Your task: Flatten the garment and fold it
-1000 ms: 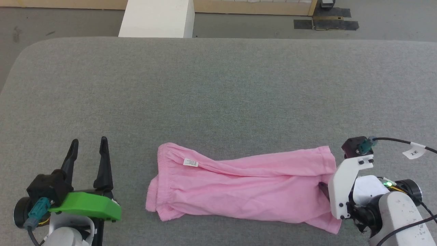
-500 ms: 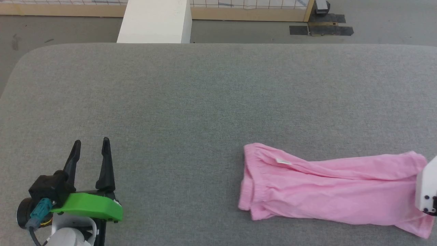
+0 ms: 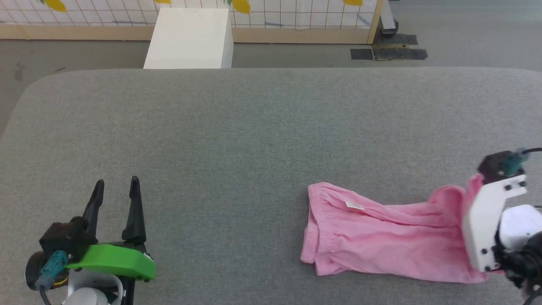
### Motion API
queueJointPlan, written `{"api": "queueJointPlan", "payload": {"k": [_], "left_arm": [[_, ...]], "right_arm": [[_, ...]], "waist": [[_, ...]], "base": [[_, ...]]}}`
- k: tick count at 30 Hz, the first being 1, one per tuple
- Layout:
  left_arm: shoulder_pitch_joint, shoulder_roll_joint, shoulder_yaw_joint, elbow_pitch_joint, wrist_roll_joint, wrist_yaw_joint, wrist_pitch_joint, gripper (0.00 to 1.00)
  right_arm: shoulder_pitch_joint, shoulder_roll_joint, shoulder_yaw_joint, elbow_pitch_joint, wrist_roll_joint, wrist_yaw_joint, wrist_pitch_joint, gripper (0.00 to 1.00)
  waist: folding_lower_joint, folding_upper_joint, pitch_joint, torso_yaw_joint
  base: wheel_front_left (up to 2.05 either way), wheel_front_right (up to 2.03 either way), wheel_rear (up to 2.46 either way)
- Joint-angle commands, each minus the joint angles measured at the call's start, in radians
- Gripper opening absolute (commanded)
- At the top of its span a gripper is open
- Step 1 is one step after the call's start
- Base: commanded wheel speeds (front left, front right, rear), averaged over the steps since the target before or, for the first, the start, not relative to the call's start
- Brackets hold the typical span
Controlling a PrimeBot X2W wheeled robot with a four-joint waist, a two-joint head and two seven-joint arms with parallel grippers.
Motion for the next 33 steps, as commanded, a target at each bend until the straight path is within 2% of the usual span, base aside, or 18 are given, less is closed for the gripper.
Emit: {"api": "queueJointPlan", "payload": {"k": [1,5,10,14,15,18,19,20,21,22,23,24,27,29,33], "left_arm": [[0.011,-0.002,0.001,-0.002,-0.005,0.006,-0.007,1.00],[0.016,-0.008,-0.007,-0.004,-0.005,0.007,-0.007,1.00],[0.015,-0.016,-0.016,-0.004,-0.006,0.003,-0.008,1.00],[0.020,-0.020,-0.018,-0.002,-0.007,0.006,-0.008,1.00],[0.025,-0.021,-0.018,-0.002,-0.007,0.007,-0.008,1.00],[0.030,-0.022,-0.017,-0.002,-0.008,0.008,-0.009,1.00],[0.030,-0.024,-0.017,-0.003,-0.008,0.008,-0.009,1.00],[0.029,-0.025,-0.017,-0.002,-0.008,0.008,-0.009,1.00],[0.029,-0.025,-0.017,-0.002,-0.008,0.008,-0.009,1.00],[0.028,-0.025,-0.016,-0.001,-0.008,0.008,-0.010,1.00],[0.027,-0.025,-0.016,-0.001,-0.008,0.007,-0.010,1.00],[0.024,-0.021,-0.013,0.002,-0.007,0.007,-0.010,1.00],[0.026,-0.021,-0.012,0.000,-0.005,0.008,-0.010,1.00],[0.026,-0.021,-0.012,-0.001,-0.003,0.009,-0.010,1.00],[0.026,-0.020,-0.010,-0.005,0.004,0.010,-0.011,1.00]], "right_arm": [[0.011,0.023,0.025,-0.038,0.024,-0.002,0.019,0.00],[0.005,0.102,0.106,-0.087,0.068,-0.002,0.031,0.00],[-0.030,0.198,0.179,-0.031,0.080,-0.002,-0.029,0.00],[-0.072,0.247,0.207,0.060,0.077,-0.002,-0.116,0.00],[-0.093,0.260,0.233,0.133,0.073,-0.002,-0.164,0.00],[-0.114,0.265,0.264,0.222,0.073,-0.002,-0.214,0.00],[-0.134,0.266,0.298,0.303,0.080,-0.002,-0.278,0.00],[-0.143,0.266,0.312,0.331,0.080,-0.002,-0.303,0.10],[-0.151,0.266,0.328,0.350,0.080,-0.002,-0.323,0.41],[-0.158,0.266,0.345,0.369,0.094,-0.002,-0.345,1.00],[-0.165,0.266,0.358,0.380,0.110,-0.002,-0.360,1.00],[-0.207,0.266,0.405,0.362,0.166,-0.002,-0.425,1.00],[-0.230,0.266,0.392,0.304,0.181,-0.002,-0.472,1.00],[-0.227,0.266,0.342,0.265,0.162,-0.002,-0.498,1.00],[-0.167,0.266,0.188,0.200,0.039,-0.002,-0.493,1.00]], "waist": [[0.0000,0.0000,-0.006,0.000],[0.0000,0.0000,-0.011,0.006],[0.0000,0.0000,-0.010,0.034],[0.0000,0.0000,-0.009,0.062],[0.0000,0.0000,-0.004,0.077],[0.0000,0.0000,0.000,0.086],[0.0000,0.0000,0.005,0.092],[0.0000,0.0000,0.006,0.093],[0.0000,0.0000,0.007,0.093],[0.0000,0.0000,0.009,0.092],[0.0000,0.0000,0.009,0.091],[0.0000,0.0000,0.006,0.070],[0.0000,0.0000,-0.001,0.050],[0.0000,0.0000,-0.006,0.038],[0.0000,0.0000,-0.010,0.017]], "base": [[0.00,0.00,0.00],[0.00,0.00,0.00],[0.00,0.00,0.00],[0.00,0.00,0.00],[0.00,0.00,0.00],[0.00,0.00,0.00],[0.00,0.00,0.00],[0.00,0.00,0.00],[0.00,0.00,0.00],[0.00,0.00,0.00],[0.00,0.00,0.00],[0.00,0.00,0.00],[0.00,0.00,0.00],[0.00,0.00,0.00],[0.00,0.00,0.00]]}}
